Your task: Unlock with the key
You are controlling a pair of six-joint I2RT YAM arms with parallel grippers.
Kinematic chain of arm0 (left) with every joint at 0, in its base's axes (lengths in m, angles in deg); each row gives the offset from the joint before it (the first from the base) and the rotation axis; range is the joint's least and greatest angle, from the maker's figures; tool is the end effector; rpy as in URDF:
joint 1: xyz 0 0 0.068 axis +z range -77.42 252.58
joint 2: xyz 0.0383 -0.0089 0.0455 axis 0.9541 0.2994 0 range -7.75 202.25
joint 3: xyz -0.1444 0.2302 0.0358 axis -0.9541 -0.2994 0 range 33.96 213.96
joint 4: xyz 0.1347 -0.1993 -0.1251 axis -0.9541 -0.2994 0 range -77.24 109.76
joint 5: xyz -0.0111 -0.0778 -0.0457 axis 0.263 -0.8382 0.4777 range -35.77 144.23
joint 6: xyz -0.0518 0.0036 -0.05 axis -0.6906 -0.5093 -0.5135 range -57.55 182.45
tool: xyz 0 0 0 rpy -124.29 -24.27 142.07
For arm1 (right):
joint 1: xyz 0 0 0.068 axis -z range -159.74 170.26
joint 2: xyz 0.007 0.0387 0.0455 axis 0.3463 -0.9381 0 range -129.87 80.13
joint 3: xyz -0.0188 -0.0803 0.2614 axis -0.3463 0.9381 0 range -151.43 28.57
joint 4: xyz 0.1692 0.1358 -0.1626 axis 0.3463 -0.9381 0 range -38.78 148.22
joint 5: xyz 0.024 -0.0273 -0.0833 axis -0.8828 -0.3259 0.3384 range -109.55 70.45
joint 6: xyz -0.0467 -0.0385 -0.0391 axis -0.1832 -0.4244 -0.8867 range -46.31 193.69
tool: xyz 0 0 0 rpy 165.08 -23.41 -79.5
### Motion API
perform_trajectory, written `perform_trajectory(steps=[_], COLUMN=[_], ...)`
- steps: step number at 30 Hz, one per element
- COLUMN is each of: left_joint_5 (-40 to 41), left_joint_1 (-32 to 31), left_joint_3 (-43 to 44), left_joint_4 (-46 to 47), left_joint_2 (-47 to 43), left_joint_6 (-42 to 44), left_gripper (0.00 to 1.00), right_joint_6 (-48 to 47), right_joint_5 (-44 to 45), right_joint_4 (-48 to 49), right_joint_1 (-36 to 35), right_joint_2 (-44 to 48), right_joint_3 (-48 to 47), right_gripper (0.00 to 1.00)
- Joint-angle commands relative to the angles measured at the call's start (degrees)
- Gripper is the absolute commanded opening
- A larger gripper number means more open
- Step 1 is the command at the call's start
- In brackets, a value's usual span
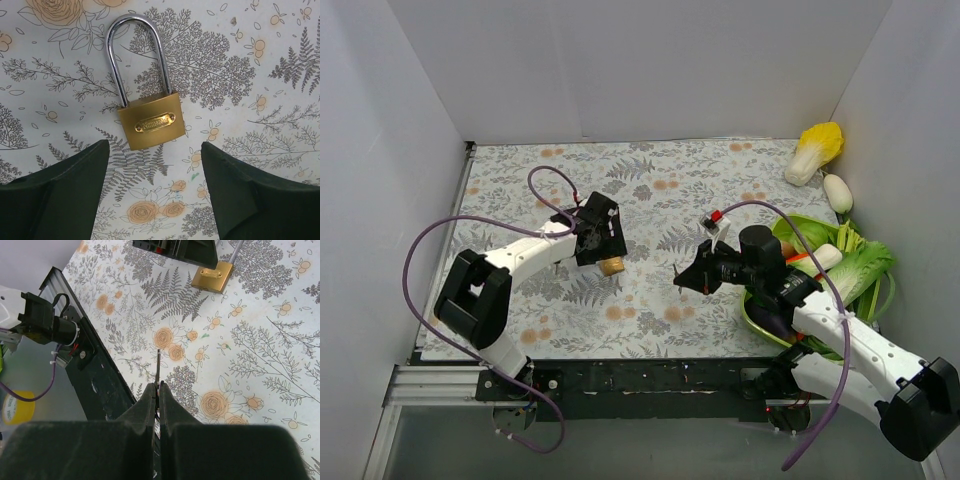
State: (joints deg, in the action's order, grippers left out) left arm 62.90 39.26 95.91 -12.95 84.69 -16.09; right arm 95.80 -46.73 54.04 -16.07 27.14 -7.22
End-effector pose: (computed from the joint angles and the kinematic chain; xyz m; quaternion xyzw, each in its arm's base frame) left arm 0.2904 -0.1801 0.1820 -0.3891 0.8887 -0.1502 0.1904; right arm 0.1774 0.1641 0.2609 -0.2308 0.7803 0.4368 0.3835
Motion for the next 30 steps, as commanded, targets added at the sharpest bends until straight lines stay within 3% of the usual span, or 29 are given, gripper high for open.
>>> perform_trajectory(steps=[1, 19, 30], left_joint_5=[1.88, -1.63, 2.93], left_joint_1=[0.01, 0.01, -0.86], left_joint_3=[4.93, 8.09, 12.66], left_joint_4=[-4.72, -5.97, -9.03], left_joint_2=[0.71, 11.26, 17.06], left_joint_6=[-1.35, -1.26, -0.03], left_gripper=[0.74, 0.77, 0.68], right_joint_6=[-1.45, -0.75, -0.40], right_joint_5=[-1.12, -3.23, -3.67], right_joint_4=[3.66, 3.66, 3.66], right_joint_1=[0.13, 0.13, 0.13], right_joint_2=[1.57, 5.26, 6.76], right_joint_3=[0.46, 1.95, 3.36], right_gripper=[0.01, 0.01, 0.01])
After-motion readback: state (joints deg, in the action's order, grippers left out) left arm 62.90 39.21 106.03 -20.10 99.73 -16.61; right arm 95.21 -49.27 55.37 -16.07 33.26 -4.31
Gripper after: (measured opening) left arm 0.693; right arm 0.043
